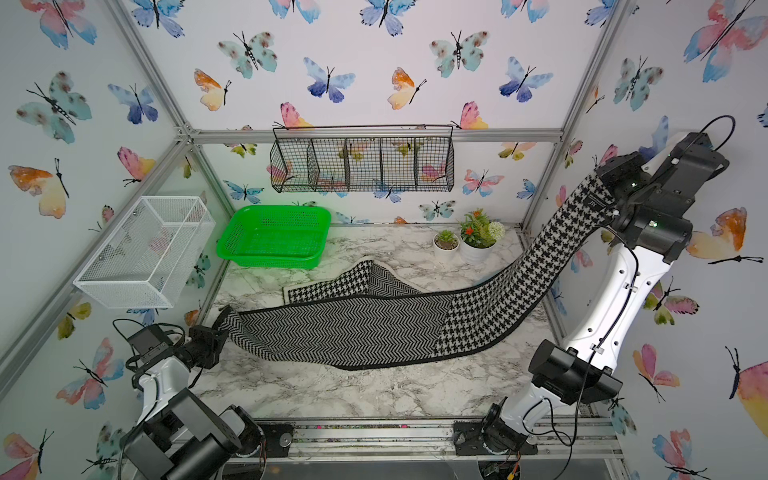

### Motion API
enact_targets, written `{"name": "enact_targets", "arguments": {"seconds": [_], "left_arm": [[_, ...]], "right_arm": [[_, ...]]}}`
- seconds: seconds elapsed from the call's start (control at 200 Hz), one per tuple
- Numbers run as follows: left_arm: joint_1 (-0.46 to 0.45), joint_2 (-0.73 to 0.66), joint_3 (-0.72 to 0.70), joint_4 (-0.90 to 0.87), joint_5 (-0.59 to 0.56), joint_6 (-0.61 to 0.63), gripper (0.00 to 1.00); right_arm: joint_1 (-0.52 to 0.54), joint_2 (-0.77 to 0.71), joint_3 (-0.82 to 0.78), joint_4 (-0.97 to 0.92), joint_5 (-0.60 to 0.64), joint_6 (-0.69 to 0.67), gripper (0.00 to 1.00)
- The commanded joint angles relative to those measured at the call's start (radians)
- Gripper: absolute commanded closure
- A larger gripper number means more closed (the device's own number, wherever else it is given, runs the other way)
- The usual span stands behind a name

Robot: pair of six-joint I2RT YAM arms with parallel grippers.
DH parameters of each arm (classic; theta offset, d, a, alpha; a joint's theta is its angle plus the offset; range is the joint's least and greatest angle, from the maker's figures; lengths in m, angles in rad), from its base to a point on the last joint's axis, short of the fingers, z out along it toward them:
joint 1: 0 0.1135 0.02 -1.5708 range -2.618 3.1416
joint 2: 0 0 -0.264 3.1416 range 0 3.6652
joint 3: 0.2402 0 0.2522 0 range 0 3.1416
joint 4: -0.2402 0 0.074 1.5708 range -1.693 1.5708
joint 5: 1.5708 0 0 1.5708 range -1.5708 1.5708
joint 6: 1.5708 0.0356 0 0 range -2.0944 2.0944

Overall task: Roll up the scarf and place it into the basket
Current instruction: Flatten out the scarf at the center of the board.

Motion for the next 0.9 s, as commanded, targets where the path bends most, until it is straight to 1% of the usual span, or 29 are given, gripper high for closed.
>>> {"name": "enact_targets", "arguments": {"seconds": [0.0, 0.1, 0.24, 0.255, 0.285, 0.315, 0.365, 0.37, 0.375, 0.395, 0.4, 0.435, 0.476, 0.496, 0.556, 0.611, 0.736, 0.796, 0.856, 0.896], "left_arm": [[0.018, -0.055, 0.050, -0.147, -0.121, 0.043, 1.00], [0.041, -0.058, 0.064, -0.197, -0.142, 0.057, 1.00], [0.048, -0.045, 0.080, -0.263, -0.164, 0.079, 1.00], [0.049, -0.045, 0.082, -0.270, -0.198, 0.081, 0.98], [0.051, -0.047, 0.083, -0.281, -0.208, 0.085, 0.94], [0.056, -0.051, 0.082, -0.285, -0.197, 0.093, 0.89], [0.073, -0.063, 0.077, -0.295, -0.183, 0.110, 0.86], [0.075, -0.065, 0.077, -0.296, -0.164, 0.112, 0.86], [0.076, -0.067, 0.077, -0.298, -0.154, 0.113, 0.85], [0.084, -0.074, 0.078, -0.306, -0.140, 0.119, 0.75], [0.085, -0.077, 0.079, -0.309, -0.139, 0.120, 0.74], [0.093, -0.096, 0.083, -0.323, -0.138, 0.126, 0.53], [0.094, -0.125, 0.091, -0.339, -0.145, 0.133, 0.35], [0.095, -0.143, 0.095, -0.344, -0.146, 0.136, 0.28], [0.094, -0.187, 0.104, -0.364, -0.156, 0.142, 0.15], [0.092, -0.210, 0.093, -0.364, -0.132, 0.143, 0.11], [0.090, -0.254, 0.036, -0.321, -0.055, 0.136, 0.05], [0.089, -0.281, 0.019, -0.290, 0.001, 0.138, 0.00], [0.077, -0.306, 0.007, -0.257, 0.065, 0.132, 0.02], [0.048, -0.327, -0.002, -0.226, 0.086, 0.112, 0.02]], "right_arm": [[0.006, 0.012, 0.024, 0.036, 0.010, -0.014, 0.99], [0.006, 0.016, 0.024, 0.037, 0.006, -0.013, 0.99], [0.006, 0.022, 0.025, 0.040, 0.002, -0.011, 0.99], [0.006, 0.022, 0.024, 0.040, 0.000, -0.011, 0.98], [0.006, 0.024, 0.023, 0.041, 0.000, -0.010, 0.98], [0.006, 0.026, 0.025, 0.042, 0.000, -0.010, 0.97], [0.006, 0.029, 0.026, 0.042, 0.000, -0.011, 0.97], [0.006, 0.029, 0.026, 0.042, 0.000, -0.011, 0.97], [0.006, 0.029, 0.026, 0.042, 0.000, -0.011, 0.97], [0.006, 0.030, 0.026, 0.042, 0.000, -0.011, 0.97], [0.006, 0.030, 0.026, 0.042, 0.000, -0.011, 0.97], [0.006, 0.032, 0.026, 0.042, 0.001, -0.012, 0.97], [0.006, 0.034, 0.026, 0.040, 0.003, -0.014, 0.97], [0.006, 0.035, 0.027, 0.040, 0.003, -0.015, 0.96], [0.006, 0.038, 0.029, 0.039, 0.005, -0.018, 0.95], [0.006, 0.041, 0.031, 0.037, 0.006, -0.020, 0.94], [0.005, 0.044, 0.028, 0.036, 0.002, -0.021, 0.90], [0.008, 0.045, 0.024, 0.036, 0.002, -0.024, 0.90], [0.007, 0.045, 0.016, 0.037, -0.001, -0.026, 0.90], [0.008, 0.043, 0.006, 0.037, -0.005, -0.029, 0.92]]}}
